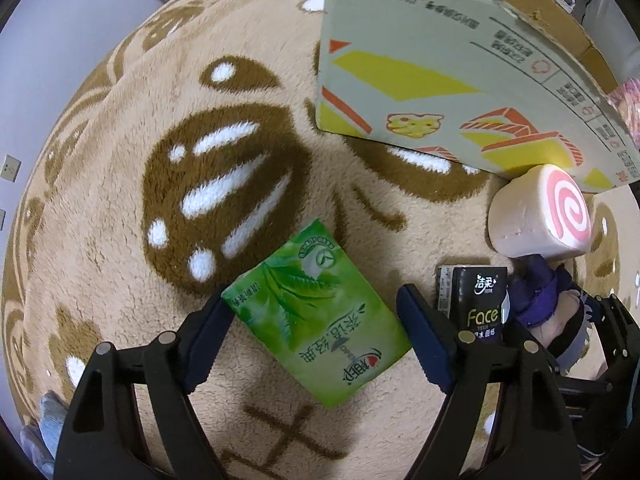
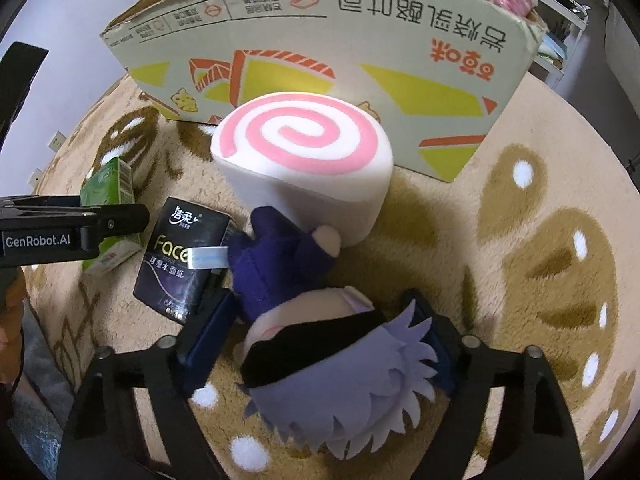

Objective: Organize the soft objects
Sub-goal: 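Close left tool on green tissue pack while right tool grips purple-haired doll, lift both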

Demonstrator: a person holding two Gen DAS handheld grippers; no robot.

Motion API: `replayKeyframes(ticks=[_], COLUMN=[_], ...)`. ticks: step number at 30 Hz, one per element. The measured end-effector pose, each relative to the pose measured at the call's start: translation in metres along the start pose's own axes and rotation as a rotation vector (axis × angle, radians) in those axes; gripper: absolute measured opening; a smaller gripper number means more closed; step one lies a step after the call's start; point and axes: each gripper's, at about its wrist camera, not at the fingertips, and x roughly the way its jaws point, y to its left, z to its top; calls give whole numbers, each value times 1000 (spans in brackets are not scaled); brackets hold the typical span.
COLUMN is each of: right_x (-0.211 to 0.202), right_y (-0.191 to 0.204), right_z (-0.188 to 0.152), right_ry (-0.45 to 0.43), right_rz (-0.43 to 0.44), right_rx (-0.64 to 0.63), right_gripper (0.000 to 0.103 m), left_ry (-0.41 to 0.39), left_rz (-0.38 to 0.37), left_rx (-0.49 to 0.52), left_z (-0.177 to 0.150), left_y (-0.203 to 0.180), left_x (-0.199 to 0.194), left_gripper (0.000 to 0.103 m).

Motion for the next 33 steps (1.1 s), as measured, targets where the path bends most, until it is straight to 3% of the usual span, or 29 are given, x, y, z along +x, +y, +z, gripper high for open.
replayKeyframes(ticks=[2, 4, 7, 12, 20, 33], right_x=[0, -1, -6, -15, -57, -121], right_y=[1, 2, 2, 1, -8, -15], right_z=[-1, -1, -2, -4, -2, 5], right_ry=[2, 0, -4, -17, -144, -395], right_rz=[0, 10, 37, 38, 47, 3], right_rx=[10, 18, 24, 17, 37, 56], right_gripper=[80, 67, 58, 56, 55, 55], left_ry=[-12, -24, -28, -45, -126, -397], left_rz=[8, 12, 7, -1, -24, 1], left_rx=[7, 15, 13, 8, 12, 98], left_z=[0, -1, -2, -4, -12, -25], left_y=[1, -1, 0, 2, 4, -14], left_x=[-5, -8, -13, -21, -47, -106], left_gripper=[81, 81, 81, 81, 81, 80])
